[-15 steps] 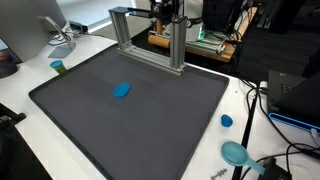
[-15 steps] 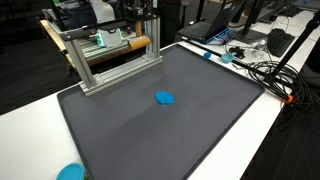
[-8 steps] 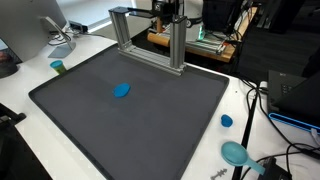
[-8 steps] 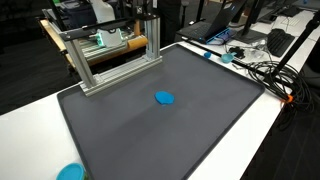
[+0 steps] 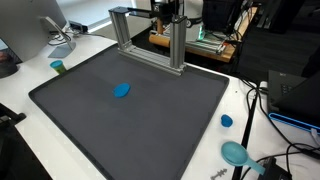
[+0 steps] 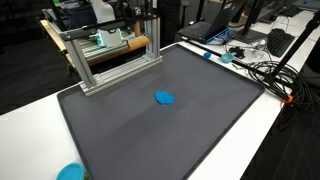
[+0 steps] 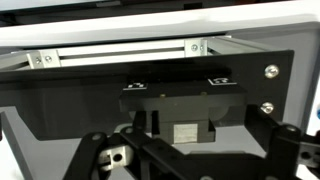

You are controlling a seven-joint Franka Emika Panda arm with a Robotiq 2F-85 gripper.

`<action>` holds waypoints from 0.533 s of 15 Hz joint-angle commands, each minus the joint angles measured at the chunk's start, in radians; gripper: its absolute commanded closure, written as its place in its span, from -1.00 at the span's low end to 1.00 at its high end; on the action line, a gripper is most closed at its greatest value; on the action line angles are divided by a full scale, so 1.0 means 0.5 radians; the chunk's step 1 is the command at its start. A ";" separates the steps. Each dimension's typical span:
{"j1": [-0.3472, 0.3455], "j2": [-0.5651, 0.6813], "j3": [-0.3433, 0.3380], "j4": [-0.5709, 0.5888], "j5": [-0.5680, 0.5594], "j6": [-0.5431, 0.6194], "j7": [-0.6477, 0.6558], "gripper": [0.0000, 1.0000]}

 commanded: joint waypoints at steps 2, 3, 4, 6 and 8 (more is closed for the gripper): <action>-0.035 -0.160 0.072 -0.047 0.008 0.020 0.285 -1.00; -0.017 -0.028 0.029 0.007 0.002 -0.001 0.177 -1.00; -0.018 -0.050 0.042 0.007 0.003 0.001 0.214 -1.00; -0.019 -0.088 0.055 0.003 0.004 0.000 0.246 -1.00; -0.020 -0.104 0.056 -0.004 0.004 0.000 0.254 -1.00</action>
